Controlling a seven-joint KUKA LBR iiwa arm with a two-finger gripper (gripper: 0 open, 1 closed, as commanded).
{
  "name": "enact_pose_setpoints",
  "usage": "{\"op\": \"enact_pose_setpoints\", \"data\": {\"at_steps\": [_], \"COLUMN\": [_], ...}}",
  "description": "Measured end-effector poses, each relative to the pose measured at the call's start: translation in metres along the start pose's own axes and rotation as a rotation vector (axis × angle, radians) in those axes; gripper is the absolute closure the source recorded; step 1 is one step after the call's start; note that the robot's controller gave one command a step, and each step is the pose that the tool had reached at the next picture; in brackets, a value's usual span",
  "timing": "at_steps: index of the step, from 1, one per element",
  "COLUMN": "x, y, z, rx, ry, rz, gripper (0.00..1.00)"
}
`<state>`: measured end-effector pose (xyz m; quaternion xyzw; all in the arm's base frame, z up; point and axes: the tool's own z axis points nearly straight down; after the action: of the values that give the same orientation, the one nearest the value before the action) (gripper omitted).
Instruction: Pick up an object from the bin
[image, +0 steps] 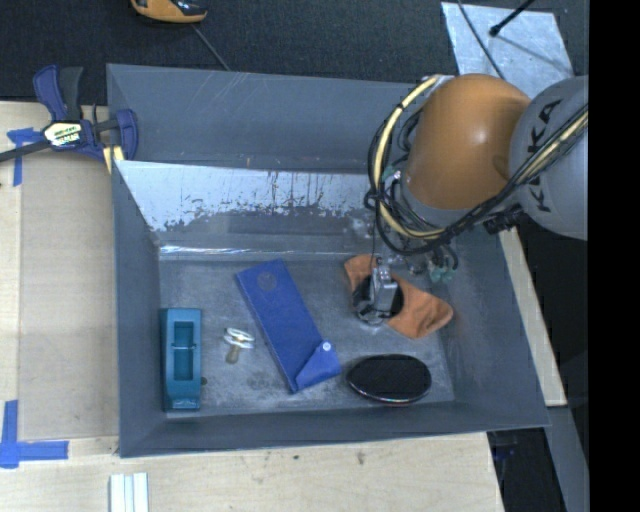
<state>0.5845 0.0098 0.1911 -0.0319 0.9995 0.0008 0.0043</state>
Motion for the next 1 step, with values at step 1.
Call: {"op": "enact_pose_setpoints", "data": {"at_steps": [1], "x": [-0.0160], "y": [-0.0267], "z": [0.0344], "rx": [0.003], "ry": [0.003], "rz": [0.001], "gripper": [0.00]}}
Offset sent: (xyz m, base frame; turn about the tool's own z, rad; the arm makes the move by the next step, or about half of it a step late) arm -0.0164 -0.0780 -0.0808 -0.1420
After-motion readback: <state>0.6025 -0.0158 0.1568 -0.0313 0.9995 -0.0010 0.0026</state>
